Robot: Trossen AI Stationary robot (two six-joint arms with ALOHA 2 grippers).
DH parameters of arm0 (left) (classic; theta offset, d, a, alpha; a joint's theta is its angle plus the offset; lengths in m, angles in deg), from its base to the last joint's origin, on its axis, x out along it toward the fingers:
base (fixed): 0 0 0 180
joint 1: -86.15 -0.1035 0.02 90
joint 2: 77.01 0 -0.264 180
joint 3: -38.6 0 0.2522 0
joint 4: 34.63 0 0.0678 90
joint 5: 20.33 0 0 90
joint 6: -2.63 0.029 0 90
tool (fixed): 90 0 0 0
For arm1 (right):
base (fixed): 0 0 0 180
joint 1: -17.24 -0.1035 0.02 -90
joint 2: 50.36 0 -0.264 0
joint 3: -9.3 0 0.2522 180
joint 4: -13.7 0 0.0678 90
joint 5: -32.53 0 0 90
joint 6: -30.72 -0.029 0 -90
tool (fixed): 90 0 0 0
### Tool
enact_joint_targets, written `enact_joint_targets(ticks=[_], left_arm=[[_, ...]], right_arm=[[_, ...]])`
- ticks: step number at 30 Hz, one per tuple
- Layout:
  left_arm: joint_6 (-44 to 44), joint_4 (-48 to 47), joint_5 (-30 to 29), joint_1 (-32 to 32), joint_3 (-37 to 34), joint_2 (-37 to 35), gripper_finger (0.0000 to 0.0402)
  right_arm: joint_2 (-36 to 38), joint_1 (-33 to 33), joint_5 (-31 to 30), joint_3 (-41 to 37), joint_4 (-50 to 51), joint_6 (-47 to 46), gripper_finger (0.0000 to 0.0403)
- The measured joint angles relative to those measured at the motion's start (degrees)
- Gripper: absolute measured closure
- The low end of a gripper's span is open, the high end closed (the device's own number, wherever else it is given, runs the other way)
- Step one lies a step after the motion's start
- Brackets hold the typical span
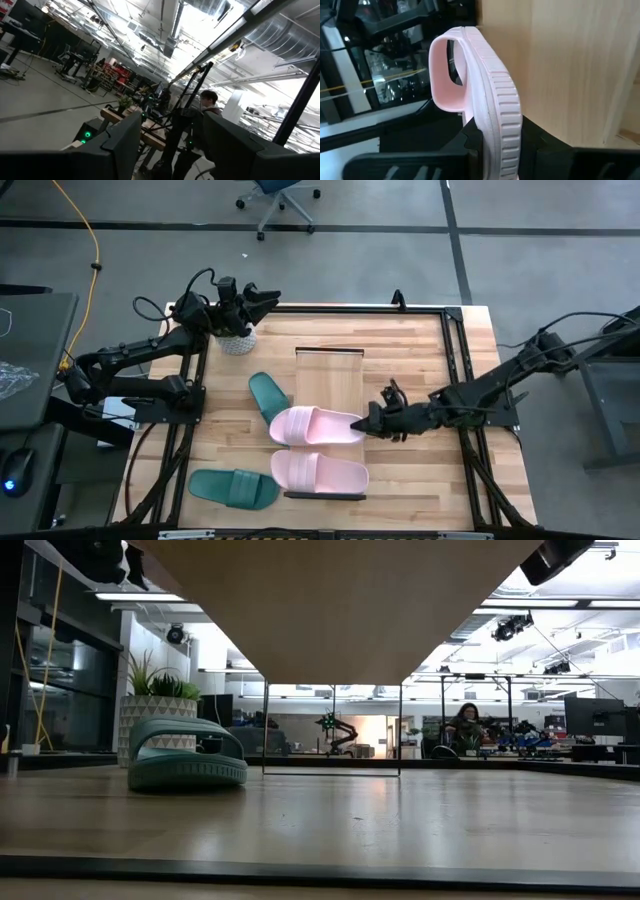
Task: Pick and place slides into the shelf
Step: Put the pink slides on the shelf
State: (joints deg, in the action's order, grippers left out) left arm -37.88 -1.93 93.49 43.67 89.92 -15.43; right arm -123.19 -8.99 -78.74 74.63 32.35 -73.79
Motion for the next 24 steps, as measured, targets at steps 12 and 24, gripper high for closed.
enact_joint_targets(ticks=[12, 24], left_arm=[[1.0, -1.4, 0.0, 0.0, 0.0, 0.0, 0.0197], [1.3, -1.7, 0.2, 0.0, 0.0, 0.0, 0.0197]], right_arm=[[-4.0, -2.3, -1.0, 0.0, -1.2, -3.2, 0.0357], [-4.4, -3.4, 2.6, 0.0, 1.4, -3.8, 0.0357]])
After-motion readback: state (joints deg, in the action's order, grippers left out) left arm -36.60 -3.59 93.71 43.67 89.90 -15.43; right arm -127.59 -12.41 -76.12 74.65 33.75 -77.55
